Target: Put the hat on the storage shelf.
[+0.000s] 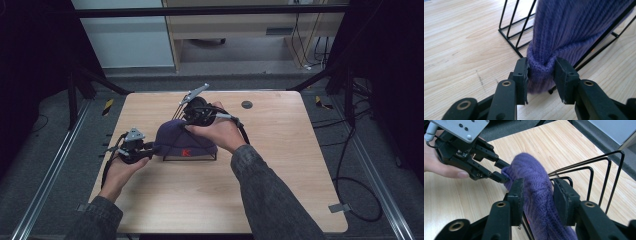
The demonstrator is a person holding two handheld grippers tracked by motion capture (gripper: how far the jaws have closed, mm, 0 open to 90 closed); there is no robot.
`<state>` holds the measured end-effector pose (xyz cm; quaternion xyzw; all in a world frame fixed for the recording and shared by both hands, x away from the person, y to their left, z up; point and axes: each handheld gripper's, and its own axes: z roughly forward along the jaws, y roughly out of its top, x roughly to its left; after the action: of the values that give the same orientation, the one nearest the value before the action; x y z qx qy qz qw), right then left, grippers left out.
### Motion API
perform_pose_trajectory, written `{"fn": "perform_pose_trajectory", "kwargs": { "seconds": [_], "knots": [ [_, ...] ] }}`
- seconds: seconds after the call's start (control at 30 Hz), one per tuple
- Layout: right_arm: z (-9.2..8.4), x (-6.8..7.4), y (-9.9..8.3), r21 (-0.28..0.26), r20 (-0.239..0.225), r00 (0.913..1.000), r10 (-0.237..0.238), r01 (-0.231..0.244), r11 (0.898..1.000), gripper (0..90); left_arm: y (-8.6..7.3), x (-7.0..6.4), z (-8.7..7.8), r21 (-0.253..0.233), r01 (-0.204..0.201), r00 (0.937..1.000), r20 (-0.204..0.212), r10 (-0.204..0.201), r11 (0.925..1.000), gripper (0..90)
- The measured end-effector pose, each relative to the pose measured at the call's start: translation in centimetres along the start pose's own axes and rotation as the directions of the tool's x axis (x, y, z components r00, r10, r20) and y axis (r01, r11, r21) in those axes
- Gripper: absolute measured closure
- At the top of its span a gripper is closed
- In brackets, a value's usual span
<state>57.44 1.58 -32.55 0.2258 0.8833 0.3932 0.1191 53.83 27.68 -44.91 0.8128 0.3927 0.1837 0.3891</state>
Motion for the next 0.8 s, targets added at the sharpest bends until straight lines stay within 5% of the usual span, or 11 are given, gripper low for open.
{"fn": "perform_pose_trajectory", "kwargs": {
  "seconds": [0.43, 0.8],
  "knots": [
    [-0.5, 0.0, 0.0, -0.017, -0.002, 0.9999, 0.01, -0.01, 1.0, 54.1, -0.2, 0.1, -0.7, -0.035, 0.014, 0.9999, -0.007, -0.014, 0.9993, 60.0],
    [-1.6, 0.4, 0.0, -0.049, -0.004, 0.9998, 0.018, -0.018, 0.999, 51.6, -0.5, -0.8, -1.2, -0.025, -0.022, 0.9983, -0.054, 0.021, 0.9994, 51.6]
  ]
}}
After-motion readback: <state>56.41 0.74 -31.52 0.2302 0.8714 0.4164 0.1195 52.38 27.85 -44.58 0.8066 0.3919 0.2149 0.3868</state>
